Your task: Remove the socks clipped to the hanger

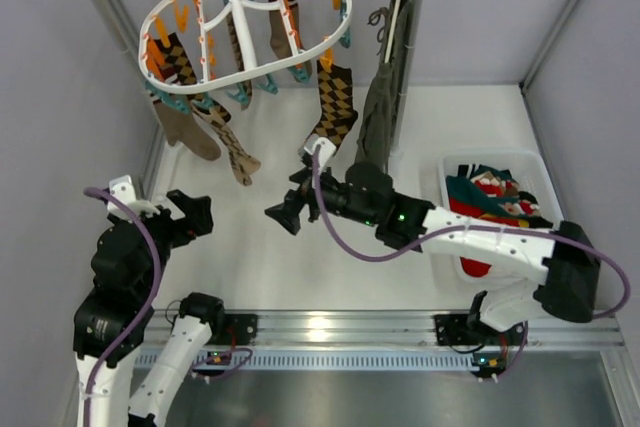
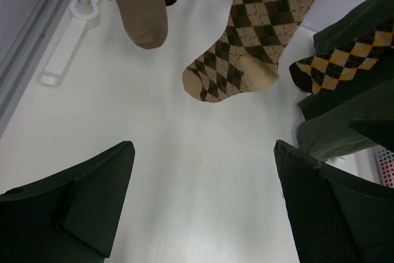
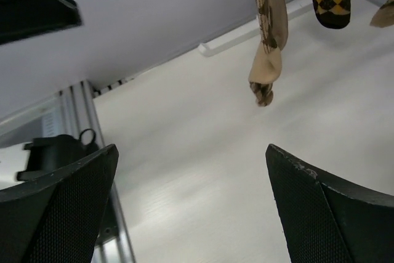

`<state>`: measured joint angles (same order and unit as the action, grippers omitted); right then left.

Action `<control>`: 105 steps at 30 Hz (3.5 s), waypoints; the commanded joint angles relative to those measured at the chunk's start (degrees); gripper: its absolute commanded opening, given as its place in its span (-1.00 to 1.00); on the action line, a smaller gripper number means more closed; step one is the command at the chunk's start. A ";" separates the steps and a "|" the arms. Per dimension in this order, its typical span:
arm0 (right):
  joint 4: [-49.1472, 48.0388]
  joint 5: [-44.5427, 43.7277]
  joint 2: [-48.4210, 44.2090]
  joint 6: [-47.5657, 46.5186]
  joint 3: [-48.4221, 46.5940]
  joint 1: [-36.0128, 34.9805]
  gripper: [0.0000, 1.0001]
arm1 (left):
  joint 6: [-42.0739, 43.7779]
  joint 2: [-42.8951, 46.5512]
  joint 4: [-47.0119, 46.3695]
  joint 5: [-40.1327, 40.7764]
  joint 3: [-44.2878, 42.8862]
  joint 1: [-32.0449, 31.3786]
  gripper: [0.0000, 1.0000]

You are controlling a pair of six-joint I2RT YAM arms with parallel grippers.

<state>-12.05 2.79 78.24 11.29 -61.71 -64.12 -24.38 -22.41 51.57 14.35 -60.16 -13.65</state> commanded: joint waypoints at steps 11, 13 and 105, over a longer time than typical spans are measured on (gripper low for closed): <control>-11.23 -3.06 23.70 -7.86 -19.75 3.82 0.92 | 3.20 -2.89 -1.03 -3.10 -7.51 -0.24 0.97; -11.41 -3.05 27.47 -8.73 -23.08 4.26 0.83 | 3.73 -4.21 -1.03 -1.96 -10.14 -0.24 0.97; -8.60 -29.86 39.54 -20.43 -34.18 -13.84 -1.00 | 9.53 -50.45 4.15 31.97 -47.68 -10.17 0.17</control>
<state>-17.76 -28.12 119.04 -8.58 -96.05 -76.47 -14.52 -71.96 56.69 43.40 -105.95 -23.68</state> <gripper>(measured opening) 0.014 0.589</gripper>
